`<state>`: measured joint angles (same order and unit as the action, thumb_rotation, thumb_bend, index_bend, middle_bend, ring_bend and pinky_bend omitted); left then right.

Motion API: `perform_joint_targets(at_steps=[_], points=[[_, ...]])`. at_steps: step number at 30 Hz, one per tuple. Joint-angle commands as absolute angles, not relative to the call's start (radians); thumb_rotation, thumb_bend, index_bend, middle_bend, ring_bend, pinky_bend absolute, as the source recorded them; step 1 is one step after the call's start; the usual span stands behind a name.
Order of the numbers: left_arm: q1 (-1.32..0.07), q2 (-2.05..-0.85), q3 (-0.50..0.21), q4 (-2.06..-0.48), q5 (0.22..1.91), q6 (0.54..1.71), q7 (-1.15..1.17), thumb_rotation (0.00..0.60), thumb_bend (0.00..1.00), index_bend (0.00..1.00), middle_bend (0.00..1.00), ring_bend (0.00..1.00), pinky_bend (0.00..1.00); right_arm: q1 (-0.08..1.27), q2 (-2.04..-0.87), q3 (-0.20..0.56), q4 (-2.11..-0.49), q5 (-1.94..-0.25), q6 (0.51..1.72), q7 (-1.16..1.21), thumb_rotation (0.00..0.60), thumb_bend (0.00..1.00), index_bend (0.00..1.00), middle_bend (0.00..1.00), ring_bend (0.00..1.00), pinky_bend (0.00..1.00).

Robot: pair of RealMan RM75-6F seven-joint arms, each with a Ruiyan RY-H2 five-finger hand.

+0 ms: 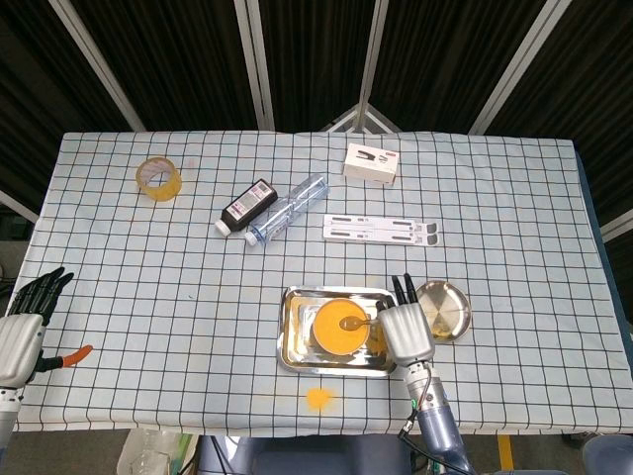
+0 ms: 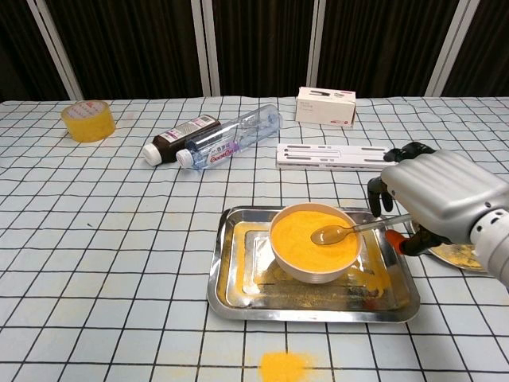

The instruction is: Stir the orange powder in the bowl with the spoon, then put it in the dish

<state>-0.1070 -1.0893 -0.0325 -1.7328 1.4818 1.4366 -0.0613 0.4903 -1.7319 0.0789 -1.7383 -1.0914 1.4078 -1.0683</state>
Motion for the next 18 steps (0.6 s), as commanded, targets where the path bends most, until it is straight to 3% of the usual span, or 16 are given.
perform_joint_targets(at_steps=[1, 18], points=[[-0.107, -1.089, -0.033, -1.733, 1.482, 1.437, -0.061, 0.600, 0.00, 0.00, 0.00, 0.00, 0.00, 0.490, -1.733, 0.080, -1.737, -1.091, 1.407, -1.067, 0.600, 0.46, 0.47, 0.42, 0.09, 0.00], [-0.108, -1.088, -0.033, -1.734, 1.480, 1.435, -0.062, 0.600, 0.00, 0.00, 0.00, 0.00, 0.00, 0.487, -1.750, 0.081, -1.720, -1.084, 1.402, -1.062, 0.600, 0.46, 0.50, 0.44, 0.10, 0.00]])
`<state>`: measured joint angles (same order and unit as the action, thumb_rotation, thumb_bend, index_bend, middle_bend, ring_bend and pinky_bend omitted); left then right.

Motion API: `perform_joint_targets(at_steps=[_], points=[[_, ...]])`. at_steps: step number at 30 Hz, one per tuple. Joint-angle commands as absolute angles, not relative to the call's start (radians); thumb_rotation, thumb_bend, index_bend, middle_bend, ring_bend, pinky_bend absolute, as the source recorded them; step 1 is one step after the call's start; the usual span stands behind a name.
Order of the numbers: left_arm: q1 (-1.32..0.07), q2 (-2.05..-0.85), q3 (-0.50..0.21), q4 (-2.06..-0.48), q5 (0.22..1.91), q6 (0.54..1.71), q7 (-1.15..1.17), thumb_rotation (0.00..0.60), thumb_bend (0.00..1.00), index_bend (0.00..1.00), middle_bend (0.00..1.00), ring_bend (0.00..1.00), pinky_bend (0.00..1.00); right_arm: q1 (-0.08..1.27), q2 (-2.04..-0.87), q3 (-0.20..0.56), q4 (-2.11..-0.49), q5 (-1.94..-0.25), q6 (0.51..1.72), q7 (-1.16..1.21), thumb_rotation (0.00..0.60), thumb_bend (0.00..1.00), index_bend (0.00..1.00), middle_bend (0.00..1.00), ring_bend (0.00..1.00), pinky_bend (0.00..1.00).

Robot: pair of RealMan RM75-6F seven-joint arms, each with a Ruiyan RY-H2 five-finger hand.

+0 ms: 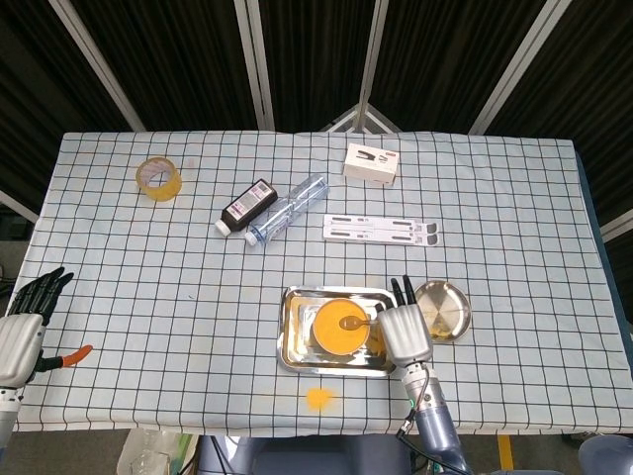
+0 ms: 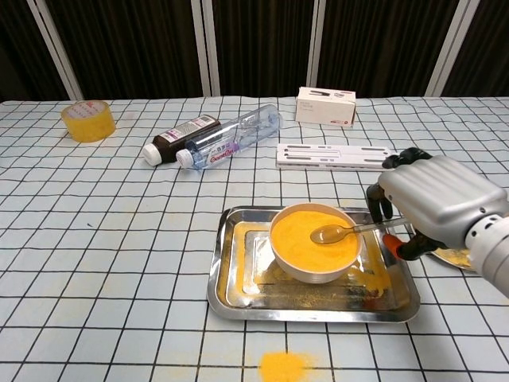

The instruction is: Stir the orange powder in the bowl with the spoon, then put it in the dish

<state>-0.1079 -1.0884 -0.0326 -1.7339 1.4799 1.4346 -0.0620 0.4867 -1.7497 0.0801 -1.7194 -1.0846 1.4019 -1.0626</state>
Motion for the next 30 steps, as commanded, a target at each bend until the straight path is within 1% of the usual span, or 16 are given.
perform_joint_targets(at_steps=[1, 15, 23, 30], points=[[-0.108, -1.089, -0.033, -1.734, 1.480, 1.434, -0.062, 0.600, 0.00, 0.00, 0.00, 0.00, 0.00, 0.487, -1.750, 0.081, -1.721, -1.085, 1.402, -1.062, 0.600, 0.46, 0.50, 0.44, 0.10, 0.00], [-0.109, -1.088, -0.033, -1.736, 1.478, 1.432, -0.061, 0.600, 0.00, 0.00, 0.00, 0.00, 0.00, 0.488, -1.747, 0.089, -1.734, -1.083, 1.402, -1.062, 0.600, 0.47, 0.50, 0.44, 0.10, 0.00], [-0.109, -1.088, -0.033, -1.736, 1.477, 1.432, -0.062, 0.600, 0.00, 0.00, 0.00, 0.00, 0.00, 0.490, -1.750, 0.093, -1.734, -1.074, 1.401, -1.071, 0.600, 0.55, 0.52, 0.45, 0.12, 0.00], [-0.109, -1.087, -0.033, -1.736, 1.476, 1.431, -0.062, 0.600, 0.00, 0.00, 0.00, 0.00, 0.00, 0.491, -1.757, 0.090, -1.732, -1.074, 1.402, -1.073, 0.600, 0.56, 0.54, 0.46, 0.14, 0.00]])
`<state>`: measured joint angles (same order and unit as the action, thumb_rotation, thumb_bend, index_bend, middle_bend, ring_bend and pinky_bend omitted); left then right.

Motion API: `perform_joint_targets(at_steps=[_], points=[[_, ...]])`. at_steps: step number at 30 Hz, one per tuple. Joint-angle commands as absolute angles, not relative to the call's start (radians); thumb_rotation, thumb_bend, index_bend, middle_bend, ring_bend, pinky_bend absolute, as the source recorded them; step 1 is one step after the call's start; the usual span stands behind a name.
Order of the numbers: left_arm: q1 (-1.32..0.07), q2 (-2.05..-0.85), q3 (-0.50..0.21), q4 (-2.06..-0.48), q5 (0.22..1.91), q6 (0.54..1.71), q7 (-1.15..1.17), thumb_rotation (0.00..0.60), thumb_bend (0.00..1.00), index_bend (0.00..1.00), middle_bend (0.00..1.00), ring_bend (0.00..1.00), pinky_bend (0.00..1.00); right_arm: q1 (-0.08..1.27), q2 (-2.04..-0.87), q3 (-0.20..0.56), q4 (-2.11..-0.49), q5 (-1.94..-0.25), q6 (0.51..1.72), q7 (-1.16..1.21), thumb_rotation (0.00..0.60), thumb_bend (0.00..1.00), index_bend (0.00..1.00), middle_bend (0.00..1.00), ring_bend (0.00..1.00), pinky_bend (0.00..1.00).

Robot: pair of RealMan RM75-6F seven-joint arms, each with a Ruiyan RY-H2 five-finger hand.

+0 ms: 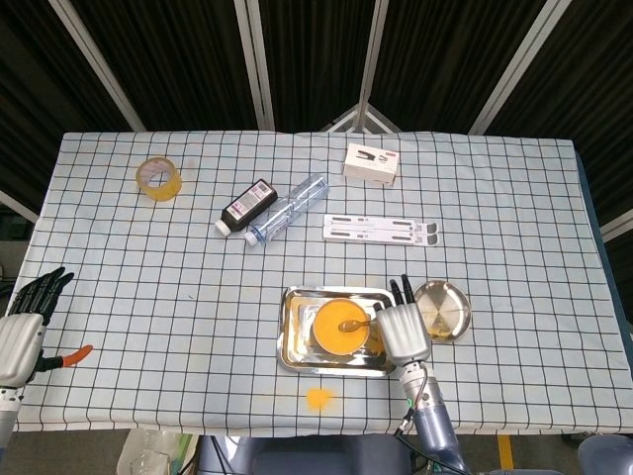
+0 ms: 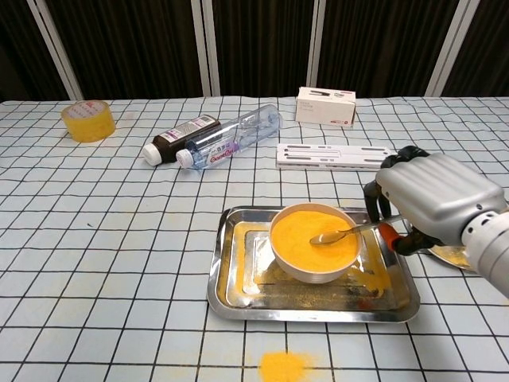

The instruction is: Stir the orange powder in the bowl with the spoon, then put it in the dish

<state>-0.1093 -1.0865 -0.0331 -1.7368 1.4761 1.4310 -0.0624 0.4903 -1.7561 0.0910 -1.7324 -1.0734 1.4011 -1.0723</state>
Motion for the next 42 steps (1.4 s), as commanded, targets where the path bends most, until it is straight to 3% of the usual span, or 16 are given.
perform_joint_targets(at_steps=[1, 26, 42], points=[[-0.109, -1.087, -0.033, -1.736, 1.476, 1.431, -0.062, 0.600, 0.00, 0.00, 0.00, 0.00, 0.00, 0.491, -1.758, 0.090, -1.732, -1.075, 1.402, -1.073, 0.600, 0.56, 0.54, 0.47, 0.14, 0.00], [-0.109, -1.089, -0.034, -1.737, 1.477, 1.433, -0.060, 0.600, 0.00, 0.00, 0.00, 0.00, 0.00, 0.485, -1.732, 0.066, -1.741, -1.185, 1.424, -1.031, 0.600, 0.56, 0.55, 0.48, 0.16, 0.00], [-0.109, -1.089, -0.031, -1.737, 1.479, 1.433, -0.058, 0.600, 0.00, 0.00, 0.00, 0.00, 0.00, 0.499, -1.717, 0.005, -1.525, -1.412, 1.427, -1.075, 0.600, 0.56, 0.57, 0.49, 0.16, 0.00]])
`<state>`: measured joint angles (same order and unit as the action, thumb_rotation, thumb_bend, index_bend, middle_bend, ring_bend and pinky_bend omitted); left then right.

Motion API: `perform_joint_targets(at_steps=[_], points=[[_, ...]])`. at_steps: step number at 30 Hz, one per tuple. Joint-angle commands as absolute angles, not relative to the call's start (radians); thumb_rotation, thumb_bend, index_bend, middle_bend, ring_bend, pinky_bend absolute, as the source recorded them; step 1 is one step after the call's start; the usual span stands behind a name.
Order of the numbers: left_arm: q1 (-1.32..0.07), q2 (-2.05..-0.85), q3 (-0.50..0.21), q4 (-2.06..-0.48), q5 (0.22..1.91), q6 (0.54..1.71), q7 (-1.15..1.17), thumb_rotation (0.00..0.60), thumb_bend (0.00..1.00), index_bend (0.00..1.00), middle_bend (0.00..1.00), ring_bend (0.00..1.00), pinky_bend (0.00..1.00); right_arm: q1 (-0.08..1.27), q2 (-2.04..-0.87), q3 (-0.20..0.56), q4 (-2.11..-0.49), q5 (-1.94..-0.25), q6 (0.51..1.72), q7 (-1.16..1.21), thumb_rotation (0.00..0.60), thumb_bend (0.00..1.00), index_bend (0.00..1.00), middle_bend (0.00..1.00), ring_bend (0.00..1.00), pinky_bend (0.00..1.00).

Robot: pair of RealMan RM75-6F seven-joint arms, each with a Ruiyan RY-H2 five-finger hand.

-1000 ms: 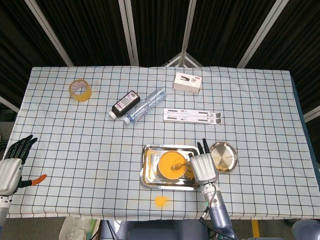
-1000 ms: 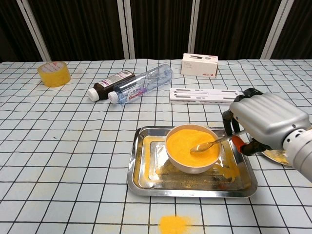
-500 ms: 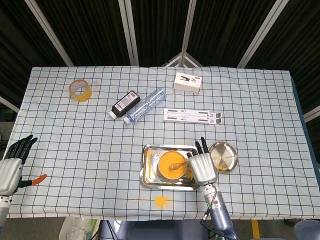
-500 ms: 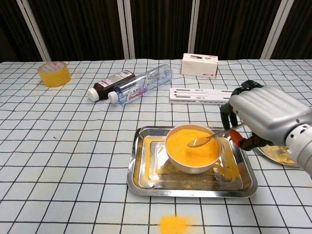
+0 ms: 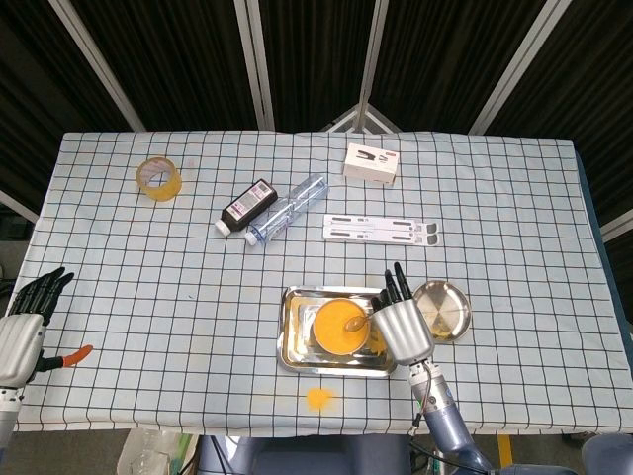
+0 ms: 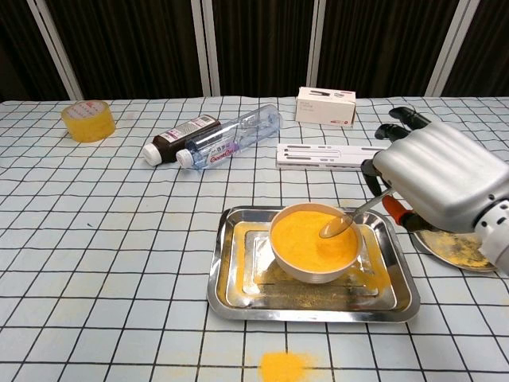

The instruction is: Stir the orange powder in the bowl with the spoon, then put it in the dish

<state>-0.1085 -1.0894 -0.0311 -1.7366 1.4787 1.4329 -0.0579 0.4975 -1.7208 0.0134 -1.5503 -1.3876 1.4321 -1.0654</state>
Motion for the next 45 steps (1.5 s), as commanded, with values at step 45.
perform_joint_targets(at_steps=[45], points=[[-0.109, -1.085, -0.030, -1.740, 1.478, 1.429, -0.069, 0.600, 0.00, 0.00, 0.00, 0.00, 0.00, 0.484, -1.782, 0.028, -1.438, -1.571, 1.350, -1.204, 0.600, 0.56, 0.59, 0.50, 0.17, 0.00]])
